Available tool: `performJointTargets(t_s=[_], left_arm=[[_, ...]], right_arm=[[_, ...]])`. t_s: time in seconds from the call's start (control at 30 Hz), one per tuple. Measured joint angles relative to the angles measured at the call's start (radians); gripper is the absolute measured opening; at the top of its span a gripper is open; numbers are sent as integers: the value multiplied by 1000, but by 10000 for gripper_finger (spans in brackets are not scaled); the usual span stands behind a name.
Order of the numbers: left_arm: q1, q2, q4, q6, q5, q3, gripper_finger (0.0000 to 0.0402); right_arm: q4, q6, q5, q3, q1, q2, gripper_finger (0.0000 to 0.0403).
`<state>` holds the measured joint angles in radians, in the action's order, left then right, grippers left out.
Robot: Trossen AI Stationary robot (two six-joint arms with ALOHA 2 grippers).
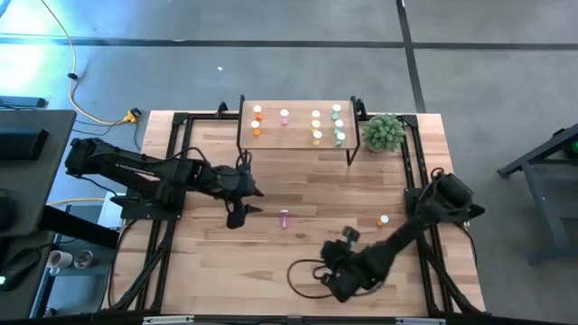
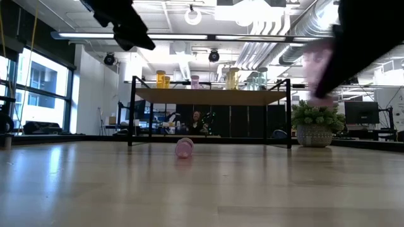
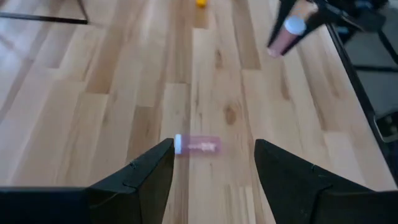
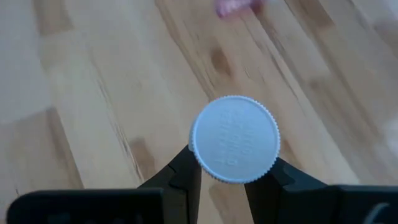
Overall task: Pick and place medicine bottles onto shelf by color
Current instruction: Put the bottom pink pill bottle on the shelf aligned with the other pink pill bottle
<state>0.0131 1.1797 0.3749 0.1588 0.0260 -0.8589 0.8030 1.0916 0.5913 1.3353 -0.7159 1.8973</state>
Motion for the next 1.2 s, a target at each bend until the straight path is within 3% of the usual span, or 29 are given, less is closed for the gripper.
performJointTargets(t_s=[0.23,0.43,0.8,1.2], left_arm=[[60,0,2,-119,1,0,211],[97,0,-38,-129,3,0,211],[99,0,-143,-240,30,0,211],[15,0,-195,-242,46,0,211]], right_arm=[[-106,-291,-88,52,119,0,83],[-153,-478,-150,123,208,0,83],[-157,-645,-279,224,386,0,83],[-173,-776,-350,242,521,-1,83]])
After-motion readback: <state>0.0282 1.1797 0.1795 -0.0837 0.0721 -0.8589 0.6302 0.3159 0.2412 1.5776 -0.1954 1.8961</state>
